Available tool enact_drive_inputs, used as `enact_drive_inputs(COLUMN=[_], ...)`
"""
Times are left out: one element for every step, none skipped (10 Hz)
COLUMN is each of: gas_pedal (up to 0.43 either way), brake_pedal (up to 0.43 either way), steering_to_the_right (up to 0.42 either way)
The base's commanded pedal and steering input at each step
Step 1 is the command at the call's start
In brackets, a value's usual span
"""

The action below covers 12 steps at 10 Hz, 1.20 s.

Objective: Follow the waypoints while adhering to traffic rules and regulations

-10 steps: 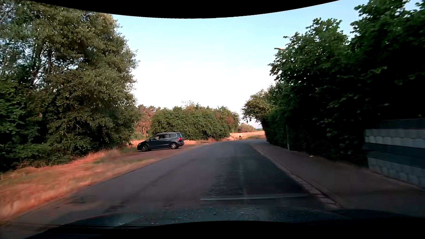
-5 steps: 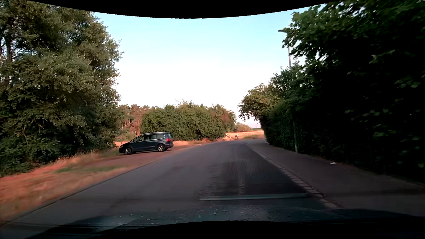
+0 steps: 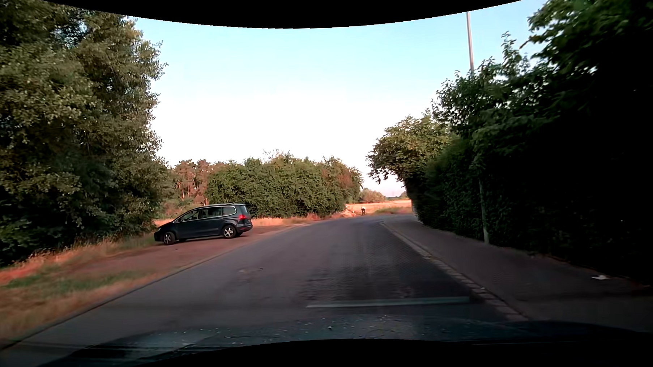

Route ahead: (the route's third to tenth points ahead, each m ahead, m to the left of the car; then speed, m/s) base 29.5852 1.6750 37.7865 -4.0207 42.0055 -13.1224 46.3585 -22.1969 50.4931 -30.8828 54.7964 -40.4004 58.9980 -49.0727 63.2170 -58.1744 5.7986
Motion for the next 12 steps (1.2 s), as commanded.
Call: enact_drive_inputs(gas_pedal=[0.059,0.059,0.059,0.059,0.059,0.059,0.047,0.020,0.008,0.000,0.000,0.000], brake_pedal=[0.000,0.000,0.000,0.000,0.000,0.000,0.000,0.000,0.000,0.000,0.000,0.000], steering_to_the_right=[0.003,0.003,0.003,0.003,0.003,0.003,0.003,0.003,0.003,0.003,0.003,0.003])
